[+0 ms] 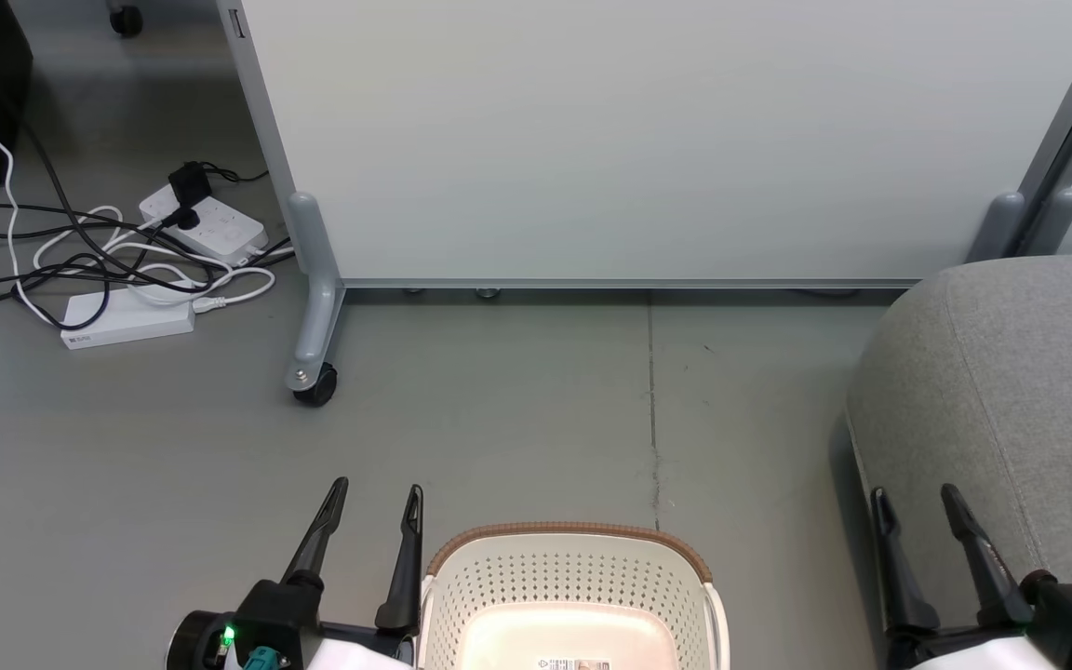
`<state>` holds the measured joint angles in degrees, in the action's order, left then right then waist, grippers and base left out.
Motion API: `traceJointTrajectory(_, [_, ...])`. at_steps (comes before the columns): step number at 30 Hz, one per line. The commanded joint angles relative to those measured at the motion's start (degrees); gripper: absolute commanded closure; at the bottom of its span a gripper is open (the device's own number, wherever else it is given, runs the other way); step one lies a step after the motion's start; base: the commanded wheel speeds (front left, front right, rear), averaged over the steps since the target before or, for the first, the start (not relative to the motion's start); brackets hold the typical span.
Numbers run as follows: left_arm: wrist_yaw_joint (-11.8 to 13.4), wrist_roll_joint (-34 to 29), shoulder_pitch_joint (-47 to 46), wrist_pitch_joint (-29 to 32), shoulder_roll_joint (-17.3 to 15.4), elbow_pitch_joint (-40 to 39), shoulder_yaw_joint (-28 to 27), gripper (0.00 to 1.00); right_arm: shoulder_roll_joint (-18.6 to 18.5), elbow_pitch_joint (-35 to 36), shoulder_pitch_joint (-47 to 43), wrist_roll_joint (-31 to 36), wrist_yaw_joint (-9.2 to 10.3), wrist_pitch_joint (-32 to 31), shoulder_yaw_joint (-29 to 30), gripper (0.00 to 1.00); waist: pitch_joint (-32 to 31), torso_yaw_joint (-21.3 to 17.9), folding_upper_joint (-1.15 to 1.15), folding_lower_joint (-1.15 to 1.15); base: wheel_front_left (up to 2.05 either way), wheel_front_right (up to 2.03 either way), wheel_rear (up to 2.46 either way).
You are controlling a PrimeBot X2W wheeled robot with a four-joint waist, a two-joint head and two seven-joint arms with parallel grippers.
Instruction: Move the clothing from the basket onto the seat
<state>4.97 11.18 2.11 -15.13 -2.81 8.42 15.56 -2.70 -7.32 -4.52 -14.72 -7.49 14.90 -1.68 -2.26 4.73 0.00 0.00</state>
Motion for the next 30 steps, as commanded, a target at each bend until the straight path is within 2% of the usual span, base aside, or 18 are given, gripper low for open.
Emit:
traceJointTrajectory(1, [0.6, -0.1, 0.5, 0.0, -0.2, -0.3, -0.4, 0.00, -0.3, -0.1, -0.5, -0.1, -0.01, 0.3, -0.7, 0.00, 0.2, -0.3, 0.00, 0.00, 0.00, 0.00, 0.00])
traceJointTrajectory(8, [0.6, 1.3, 1.2, 0.0, -0.2, -1.4, -1.9, 0.00, -0.3, 0.1, 0.9, 0.1, -0.01, 0.3, -0.5, 0.00, 0.6, -0.3, 0.00, 0.00, 0.00, 0.00, 0.00])
traceJointTrajectory(17, [-2.9, 2.4, 0.9, 0.0, -0.2, -0.4, -1.7, 0.00, -0.3, 0.3, 1.6, 0.0, -0.01, 0.3, -0.2, 0.00, 0.8, -0.4, 0.00, 0.00, 0.00, 0.00, 0.00])
traceJointTrajectory(30, [-2.5, 3.4, 0.8, 0.0, -0.2, 1.2, -1.8, 0.00, -0.3, 0.1, 1.9, -0.3, -0.01, 0.3, -0.4, 0.00, 0.8, -0.4, 0.00, 0.00, 0.00, 0.00, 0.00])
